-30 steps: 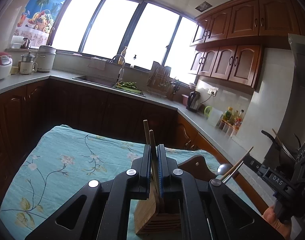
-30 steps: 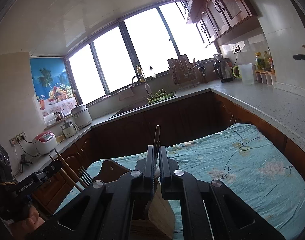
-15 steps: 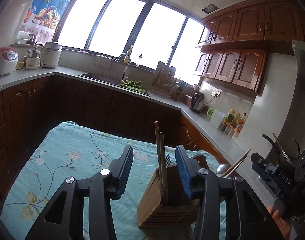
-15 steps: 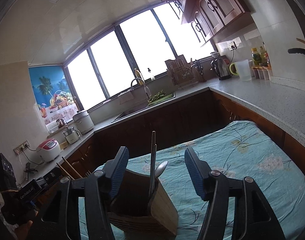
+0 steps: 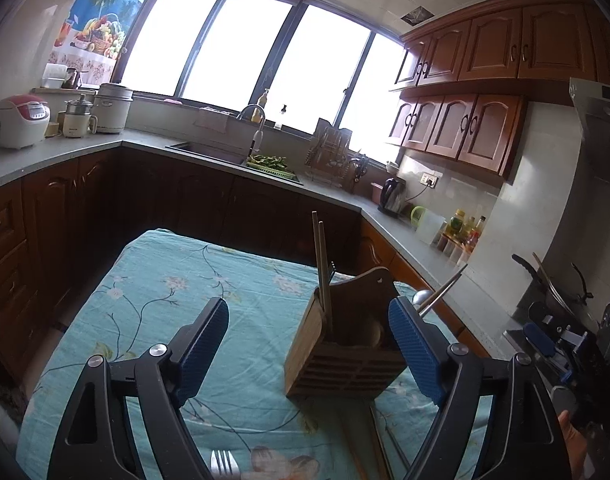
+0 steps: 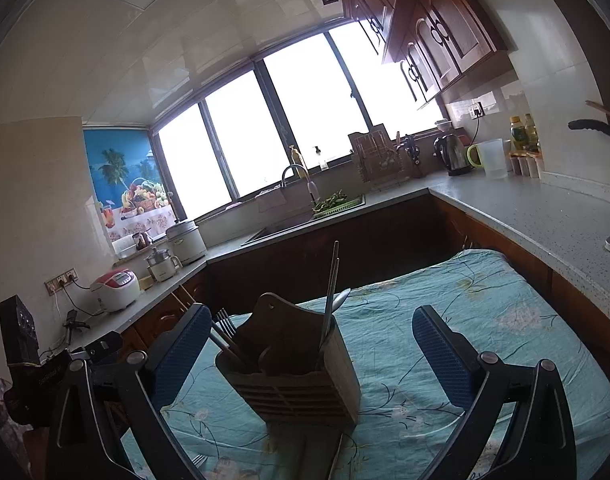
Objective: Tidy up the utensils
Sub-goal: 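Move both open grippers back down toward the chopsticks on the tablecloth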
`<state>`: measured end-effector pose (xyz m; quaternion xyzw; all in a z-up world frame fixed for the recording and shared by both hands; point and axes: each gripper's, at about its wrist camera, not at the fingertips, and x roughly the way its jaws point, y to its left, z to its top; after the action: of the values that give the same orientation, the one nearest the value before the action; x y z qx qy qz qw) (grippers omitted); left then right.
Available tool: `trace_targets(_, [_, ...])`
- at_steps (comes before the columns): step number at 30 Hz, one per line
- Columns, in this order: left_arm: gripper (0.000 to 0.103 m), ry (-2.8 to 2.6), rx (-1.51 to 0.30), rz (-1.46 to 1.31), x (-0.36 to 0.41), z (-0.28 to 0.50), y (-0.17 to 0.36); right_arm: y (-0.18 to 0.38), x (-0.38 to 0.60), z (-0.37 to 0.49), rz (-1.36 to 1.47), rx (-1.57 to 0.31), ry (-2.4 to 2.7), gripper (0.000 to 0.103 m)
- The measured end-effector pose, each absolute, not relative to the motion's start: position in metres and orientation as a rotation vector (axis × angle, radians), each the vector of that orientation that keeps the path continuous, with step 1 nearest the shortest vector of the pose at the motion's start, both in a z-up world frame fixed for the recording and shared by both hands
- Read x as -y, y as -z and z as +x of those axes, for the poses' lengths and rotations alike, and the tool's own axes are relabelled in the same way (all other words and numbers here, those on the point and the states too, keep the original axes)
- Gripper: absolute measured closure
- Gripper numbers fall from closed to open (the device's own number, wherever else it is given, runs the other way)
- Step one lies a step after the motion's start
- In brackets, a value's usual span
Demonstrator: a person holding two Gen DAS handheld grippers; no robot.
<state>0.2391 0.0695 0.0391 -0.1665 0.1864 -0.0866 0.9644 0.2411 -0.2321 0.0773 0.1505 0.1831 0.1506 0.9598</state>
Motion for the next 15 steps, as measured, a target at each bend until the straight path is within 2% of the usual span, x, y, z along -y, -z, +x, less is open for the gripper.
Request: trace_targets(15, [0.015,0.159,-0.473,-0.294,-0.067,0.168,-0.034,-0.053,0.237,0.187,0.284,-0.458,-0.322,0.001])
